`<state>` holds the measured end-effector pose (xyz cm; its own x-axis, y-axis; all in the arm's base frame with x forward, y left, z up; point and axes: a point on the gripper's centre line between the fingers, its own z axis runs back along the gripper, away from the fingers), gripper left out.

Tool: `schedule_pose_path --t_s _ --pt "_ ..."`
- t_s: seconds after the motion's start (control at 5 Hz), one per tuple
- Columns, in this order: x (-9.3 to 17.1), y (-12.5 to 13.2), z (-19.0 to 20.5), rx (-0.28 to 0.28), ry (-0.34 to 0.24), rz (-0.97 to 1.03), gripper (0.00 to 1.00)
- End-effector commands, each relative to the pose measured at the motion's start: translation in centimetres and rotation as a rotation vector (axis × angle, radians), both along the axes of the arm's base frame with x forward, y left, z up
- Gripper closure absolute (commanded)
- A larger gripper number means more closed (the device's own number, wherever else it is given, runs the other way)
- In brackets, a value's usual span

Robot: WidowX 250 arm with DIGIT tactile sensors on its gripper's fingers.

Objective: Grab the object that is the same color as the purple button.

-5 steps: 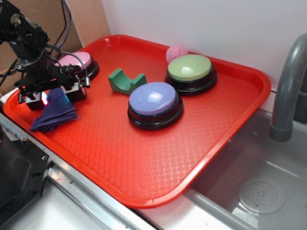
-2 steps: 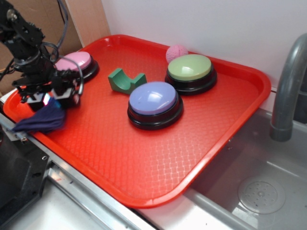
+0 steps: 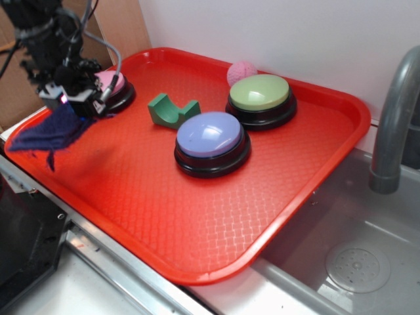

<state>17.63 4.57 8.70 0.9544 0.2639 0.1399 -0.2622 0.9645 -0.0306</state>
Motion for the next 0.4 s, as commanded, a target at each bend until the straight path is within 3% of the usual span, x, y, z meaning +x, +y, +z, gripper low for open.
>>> schedule_pose_path --t_s 0.0,0.2 --pt "0.73 -4.93 5.05 -0.004 -0.046 -0.318 1.0" --pt "0.08 -5.44 5.23 -0.031 -0.005 -0.3 1.0"
